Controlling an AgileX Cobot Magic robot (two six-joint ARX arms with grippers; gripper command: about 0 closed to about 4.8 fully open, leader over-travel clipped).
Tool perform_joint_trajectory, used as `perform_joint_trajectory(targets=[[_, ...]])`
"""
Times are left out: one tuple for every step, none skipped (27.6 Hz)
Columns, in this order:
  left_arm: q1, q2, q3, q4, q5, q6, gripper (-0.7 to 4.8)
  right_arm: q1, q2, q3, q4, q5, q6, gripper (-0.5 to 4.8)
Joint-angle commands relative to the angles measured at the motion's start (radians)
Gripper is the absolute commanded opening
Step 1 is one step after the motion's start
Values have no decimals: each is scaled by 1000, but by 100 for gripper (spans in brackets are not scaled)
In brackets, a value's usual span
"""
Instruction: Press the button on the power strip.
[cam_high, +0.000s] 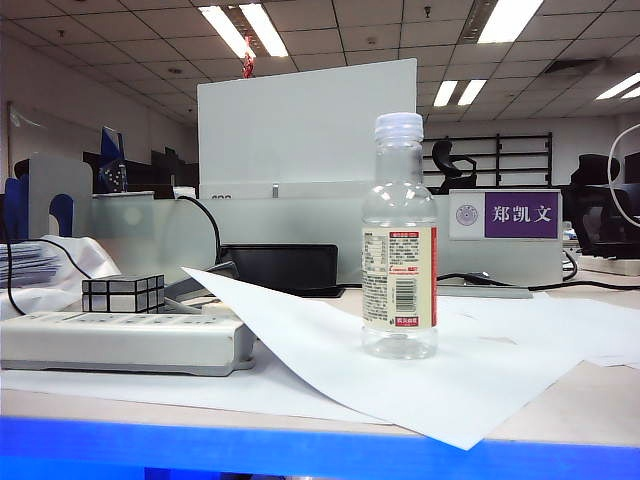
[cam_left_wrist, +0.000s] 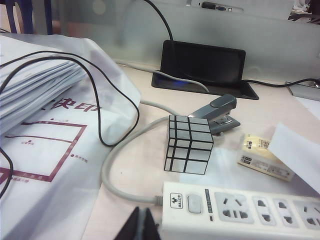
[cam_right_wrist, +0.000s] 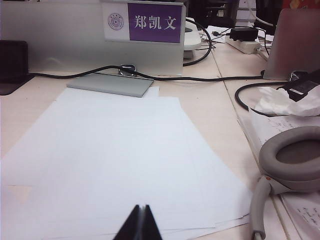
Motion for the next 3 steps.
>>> perform_joint_trajectory(targets=[[3, -2, 2, 17, 4, 1, -4, 1, -2, -2, 16, 0, 4, 3], [3, -2, 2, 17, 4, 1, -4, 1, -2, -2, 16, 0, 4, 3], [3, -2, 2, 17, 4, 1, -4, 1, -2, -2, 16, 0, 4, 3]])
